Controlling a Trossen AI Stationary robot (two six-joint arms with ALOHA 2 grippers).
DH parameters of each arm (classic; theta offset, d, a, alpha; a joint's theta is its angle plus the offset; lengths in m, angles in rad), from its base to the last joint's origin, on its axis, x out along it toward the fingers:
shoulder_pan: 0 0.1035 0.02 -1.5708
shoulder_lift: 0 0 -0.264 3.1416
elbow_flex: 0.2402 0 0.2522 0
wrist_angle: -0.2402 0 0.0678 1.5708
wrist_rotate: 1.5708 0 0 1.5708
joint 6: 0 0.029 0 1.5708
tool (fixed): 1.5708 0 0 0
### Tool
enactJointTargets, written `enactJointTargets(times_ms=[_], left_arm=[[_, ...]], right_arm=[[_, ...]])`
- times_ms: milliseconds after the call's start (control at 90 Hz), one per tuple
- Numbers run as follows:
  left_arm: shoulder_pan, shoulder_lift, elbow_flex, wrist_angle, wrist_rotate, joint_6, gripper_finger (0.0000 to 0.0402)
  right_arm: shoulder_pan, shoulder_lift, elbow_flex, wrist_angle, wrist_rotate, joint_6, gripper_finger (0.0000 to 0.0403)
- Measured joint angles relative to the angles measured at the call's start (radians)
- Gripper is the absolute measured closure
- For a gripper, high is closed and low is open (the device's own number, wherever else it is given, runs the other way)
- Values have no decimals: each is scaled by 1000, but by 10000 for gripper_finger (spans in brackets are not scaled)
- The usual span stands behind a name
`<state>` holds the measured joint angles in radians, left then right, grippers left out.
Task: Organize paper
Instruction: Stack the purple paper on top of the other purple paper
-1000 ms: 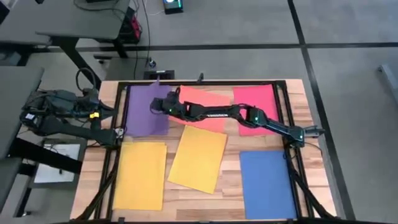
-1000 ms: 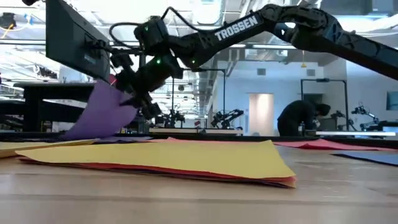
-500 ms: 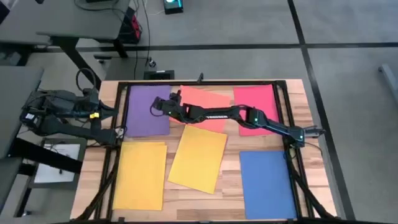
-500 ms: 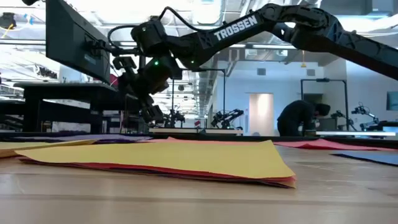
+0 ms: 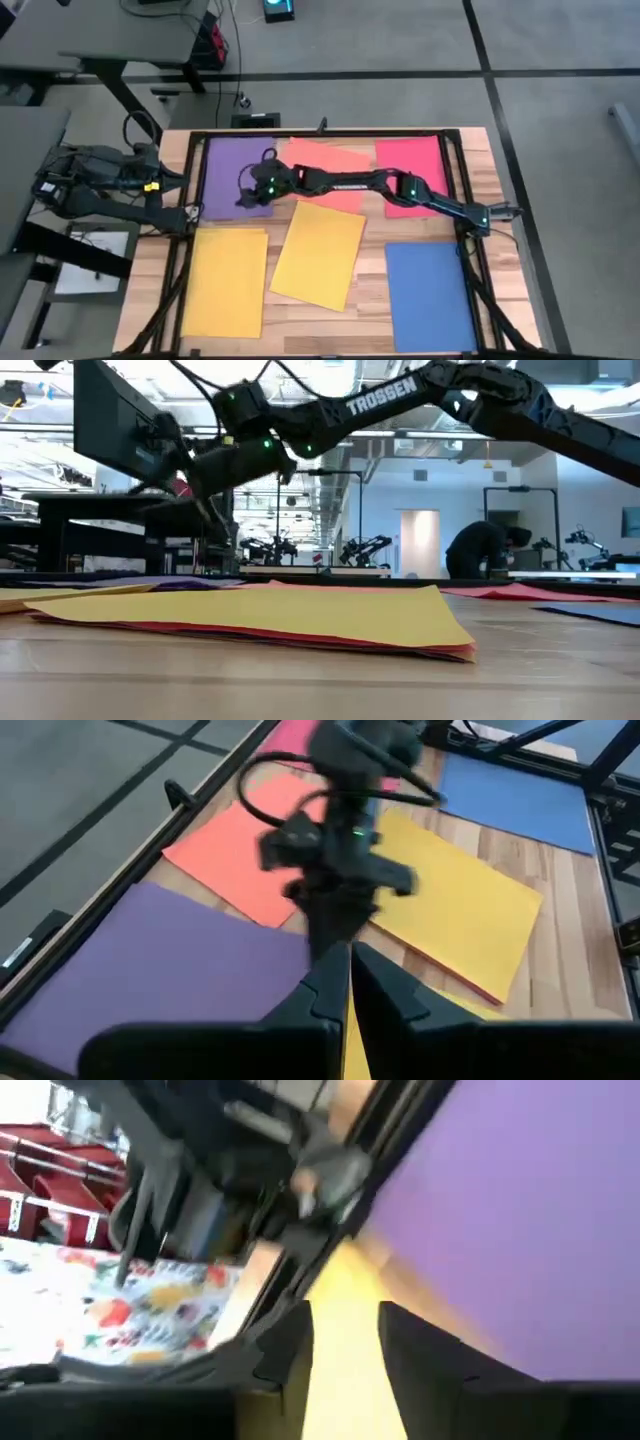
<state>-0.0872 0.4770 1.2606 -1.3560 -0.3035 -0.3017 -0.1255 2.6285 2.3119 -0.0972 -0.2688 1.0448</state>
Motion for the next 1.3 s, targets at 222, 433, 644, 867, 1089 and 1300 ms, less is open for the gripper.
enactJointTargets(times_ms=[222,433,644,867,1089,1300], left_arm=[[0,0,0,0,0,-6,402],[0,0,0,0,0,-6,402],[0,0,0,0,0,-6,402],[0,0,0,-1,0,-7,402],[0,0,0,-1,0,-1,402],[0,0,0,-2,0,2,402]], right_arm=[[66,44,-3,-71,156,175,396],[60,42,-2,-177,207,201,402],[61,52,-2,-255,230,130,403],[97,57,-2,-252,286,-93,403],[92,59,-2,-268,372,-359,403],[79,60,-2,-215,380,-640,403]])
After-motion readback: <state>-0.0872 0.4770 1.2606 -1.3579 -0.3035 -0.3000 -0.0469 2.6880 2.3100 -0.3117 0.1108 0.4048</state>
